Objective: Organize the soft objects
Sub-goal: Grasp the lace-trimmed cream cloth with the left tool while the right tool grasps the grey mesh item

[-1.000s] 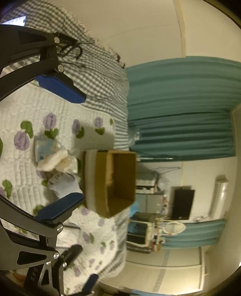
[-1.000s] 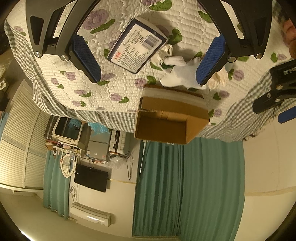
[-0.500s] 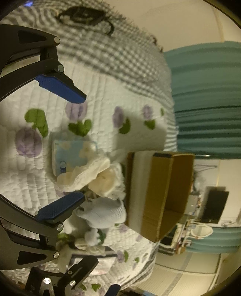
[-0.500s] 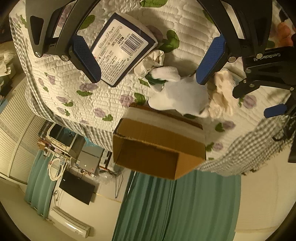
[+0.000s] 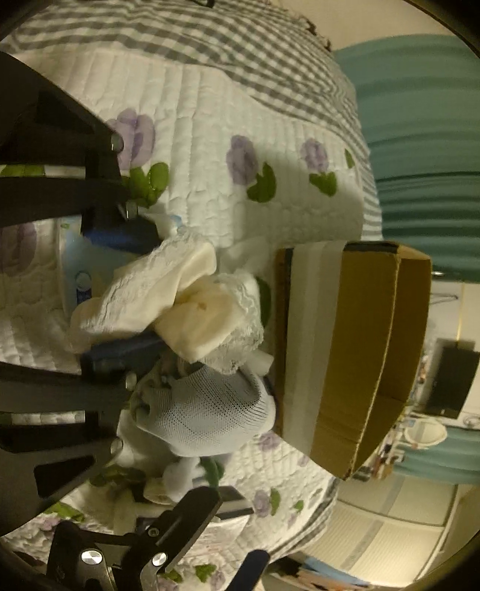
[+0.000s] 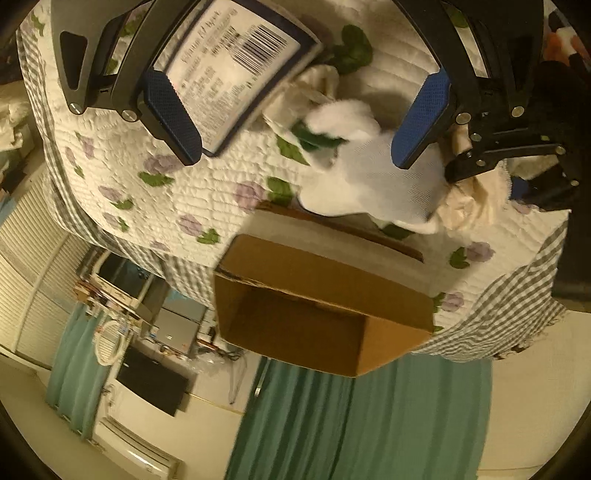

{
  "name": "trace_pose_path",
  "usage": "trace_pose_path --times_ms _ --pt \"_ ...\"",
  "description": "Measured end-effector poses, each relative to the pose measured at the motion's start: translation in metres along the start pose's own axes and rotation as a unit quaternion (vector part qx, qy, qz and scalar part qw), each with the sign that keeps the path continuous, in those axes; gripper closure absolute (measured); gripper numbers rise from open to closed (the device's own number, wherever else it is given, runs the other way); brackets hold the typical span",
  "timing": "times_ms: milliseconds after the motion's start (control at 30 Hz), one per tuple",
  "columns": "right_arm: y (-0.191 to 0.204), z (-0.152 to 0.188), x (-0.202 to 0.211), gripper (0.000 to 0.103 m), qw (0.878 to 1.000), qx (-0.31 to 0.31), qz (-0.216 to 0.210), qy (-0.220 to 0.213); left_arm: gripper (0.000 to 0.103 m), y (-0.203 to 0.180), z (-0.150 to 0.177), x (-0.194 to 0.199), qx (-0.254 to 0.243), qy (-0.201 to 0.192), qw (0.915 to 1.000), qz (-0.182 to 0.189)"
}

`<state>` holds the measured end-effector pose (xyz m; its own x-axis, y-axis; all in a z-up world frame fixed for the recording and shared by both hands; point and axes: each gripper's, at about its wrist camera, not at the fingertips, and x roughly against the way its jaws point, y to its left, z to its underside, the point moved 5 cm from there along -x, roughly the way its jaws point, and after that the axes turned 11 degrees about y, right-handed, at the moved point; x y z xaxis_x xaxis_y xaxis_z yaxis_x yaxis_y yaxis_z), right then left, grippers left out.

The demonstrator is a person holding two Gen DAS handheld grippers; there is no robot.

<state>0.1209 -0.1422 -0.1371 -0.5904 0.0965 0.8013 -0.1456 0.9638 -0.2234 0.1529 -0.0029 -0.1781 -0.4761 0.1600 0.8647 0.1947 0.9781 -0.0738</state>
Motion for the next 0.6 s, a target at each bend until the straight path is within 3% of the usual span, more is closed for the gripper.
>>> trace_pose_path --times_ms 67,200,400,567,600 --pt "0.009 -0.005 -0.002 0.0 1.0 0.015 -0.011 0.001 0.08 0.002 -0.003 0.007 0.0 -0.014 0.9999 0.004" --pt "0.029 -0.013 -0.009 0.0 0.999 0.044 -0.021 0.006 0.08 0.021 -0.009 0.036 0.024 -0.071 0.9969 -0.025" --pt "0.058 -0.019 -0.033 0.001 0.996 0.069 -0.048 0.027 0.08 0.048 -0.014 0.043 0.049 -0.079 0.995 -0.036" --pt "0.065 -0.021 -0.051 0.014 0.995 0.062 -0.064 0.04 0.08 0.048 -0.013 0.036 0.047 -0.065 0.9962 -0.032" --pt "0.065 -0.021 -0.052 0.022 0.995 0.059 -0.07 0.04 0.08 0.047 -0.013 0.036 0.045 -0.066 0.9962 -0.034"
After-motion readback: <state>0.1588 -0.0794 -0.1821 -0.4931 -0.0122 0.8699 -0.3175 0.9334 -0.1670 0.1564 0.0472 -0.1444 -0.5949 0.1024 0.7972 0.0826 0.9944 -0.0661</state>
